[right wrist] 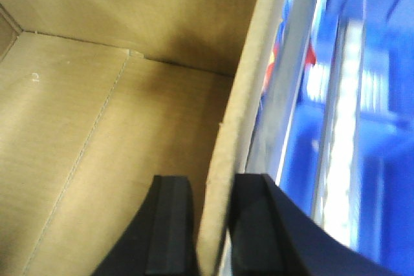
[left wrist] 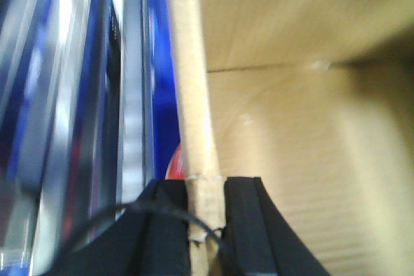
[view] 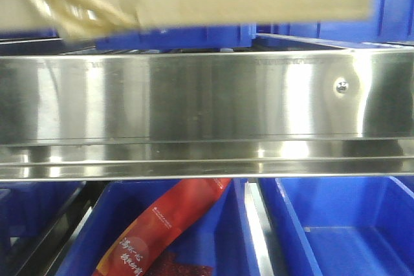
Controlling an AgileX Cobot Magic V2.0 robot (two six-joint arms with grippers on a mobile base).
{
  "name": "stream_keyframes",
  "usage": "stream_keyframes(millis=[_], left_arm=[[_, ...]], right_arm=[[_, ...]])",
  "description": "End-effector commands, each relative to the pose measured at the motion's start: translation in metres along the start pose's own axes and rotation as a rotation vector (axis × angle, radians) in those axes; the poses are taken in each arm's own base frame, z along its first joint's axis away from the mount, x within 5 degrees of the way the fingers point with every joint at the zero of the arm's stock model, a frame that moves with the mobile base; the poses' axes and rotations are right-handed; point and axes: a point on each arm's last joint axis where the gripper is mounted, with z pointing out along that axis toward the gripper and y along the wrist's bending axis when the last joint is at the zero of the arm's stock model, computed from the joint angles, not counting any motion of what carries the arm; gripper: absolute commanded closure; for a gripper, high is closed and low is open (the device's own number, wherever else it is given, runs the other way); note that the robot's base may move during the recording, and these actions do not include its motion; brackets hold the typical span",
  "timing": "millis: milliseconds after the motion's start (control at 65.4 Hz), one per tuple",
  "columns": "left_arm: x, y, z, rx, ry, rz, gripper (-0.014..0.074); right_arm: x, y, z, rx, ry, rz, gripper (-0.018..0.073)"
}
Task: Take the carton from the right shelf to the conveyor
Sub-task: 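Lift the carton with both grippers and pull it off the shelf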
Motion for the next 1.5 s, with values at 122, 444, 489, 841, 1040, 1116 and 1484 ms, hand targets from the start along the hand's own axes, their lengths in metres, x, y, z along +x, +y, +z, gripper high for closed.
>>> stream_keyframes(millis=[122,444,489,841,1040,1116,1484], left_arm=[[0.01,-0.007,-0.022,0.036,-0.056,0.043,0.0613],[0.014,-0.004,-0.044,0.041,-0.108,0.052,0.0613],[0.014,-0.004,-0.044,0.041,-0.108,0.052,0.0613],[0.014,-0.004,-0.044,0.041,-0.108,0.052,0.0613],[0.014,-0.004,-0.044,0.041,-0.108,0.052,0.0613],[0.013,-0.005,-0.043,0.045,-0.122,0.052,0.0613],[0.006,-0.007,-0.043,0.065,-0.195,0.052,0.0613]], right_arm=[[0.006,0.006,-0.028,-0.032,-0.07,-0.026,0.0625],[0.009,0.006,-0.05,-0.045,-0.117,-0.027,0.0625],[0.009,0.006,-0.05,-0.045,-0.117,-0.027,0.0625],[0.009,0.006,-0.05,-0.046,-0.116,-0.026,0.0627],[0.009,0.006,-0.05,-0.046,-0.116,-0.026,0.0627],[0.009,0.006,-0.05,-0.047,-0.122,-0.026,0.0627],[0.009,0.006,-0.05,-0.047,-0.122,-0.026,0.0627]])
